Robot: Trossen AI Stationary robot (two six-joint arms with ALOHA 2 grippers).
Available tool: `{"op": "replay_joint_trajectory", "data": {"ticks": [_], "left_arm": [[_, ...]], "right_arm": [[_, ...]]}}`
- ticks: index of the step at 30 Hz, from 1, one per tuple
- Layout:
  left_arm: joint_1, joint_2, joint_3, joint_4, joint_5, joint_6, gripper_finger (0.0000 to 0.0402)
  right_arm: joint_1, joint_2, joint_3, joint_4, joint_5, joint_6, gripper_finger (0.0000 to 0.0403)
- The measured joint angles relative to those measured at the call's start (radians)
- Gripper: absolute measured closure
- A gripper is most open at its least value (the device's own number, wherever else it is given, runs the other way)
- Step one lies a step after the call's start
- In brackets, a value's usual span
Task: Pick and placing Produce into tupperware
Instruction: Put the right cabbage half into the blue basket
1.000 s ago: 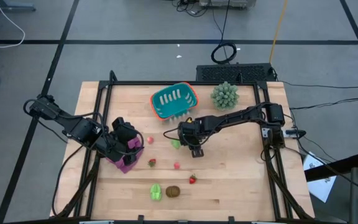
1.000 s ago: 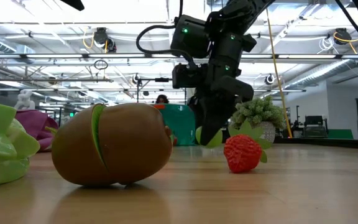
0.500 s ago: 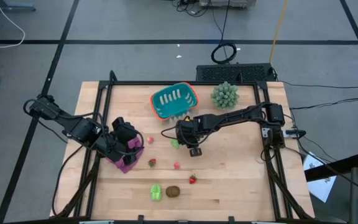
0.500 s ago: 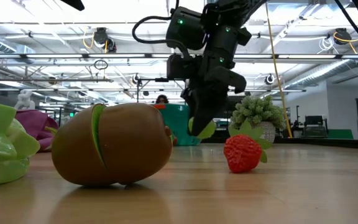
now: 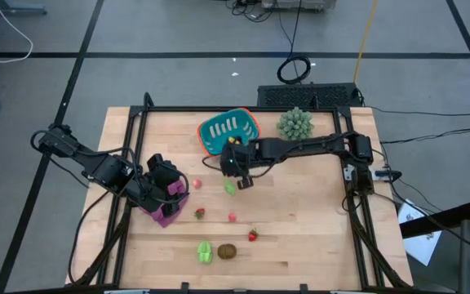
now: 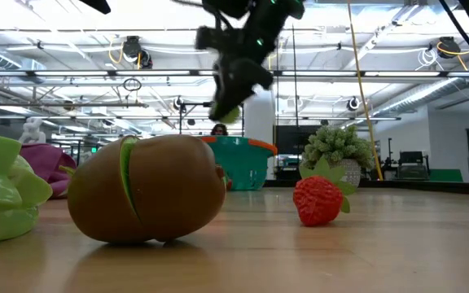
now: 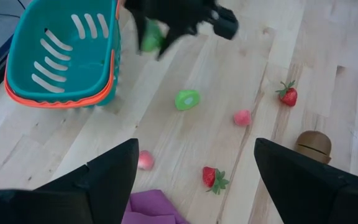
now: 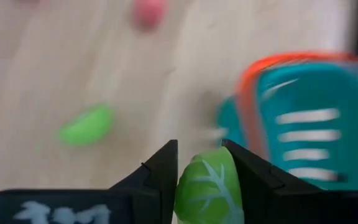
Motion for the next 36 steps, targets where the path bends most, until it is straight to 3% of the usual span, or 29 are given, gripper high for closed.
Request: {"op": "replay_joint_trajectory", "data": {"ticks": [6,11,18,23,36], "left_arm": [[0.0,0.0,0.0,0.0,0.0,0.0,0.0078],[0.0,0.0,0.0,-0.001,0.0,0.003,0.0078],[0.0,0.0,0.0,-0.003,0.0,0.026,0.0078],[0.0,0.0,0.0,-0.002,-0.006,0.026,0.0078],[0.0,0.0,0.0,0.0,-0.006,0.018,0.0078]], "right_arm": [[-0.078,0.0,0.143,0.015,0.026,-0.049,0.0294],[-0.179,0.0,0.161,0.056,0.014,-0.038,0.0293],[-0.3,0.0,0.141,0.127,-0.152,0.041,0.0293],[-0.35,0.014,0.141,0.152,-0.33,0.118,0.0293],[-0.369,0.163,0.118,0.209,-0.351,0.143,0.0293]]}}
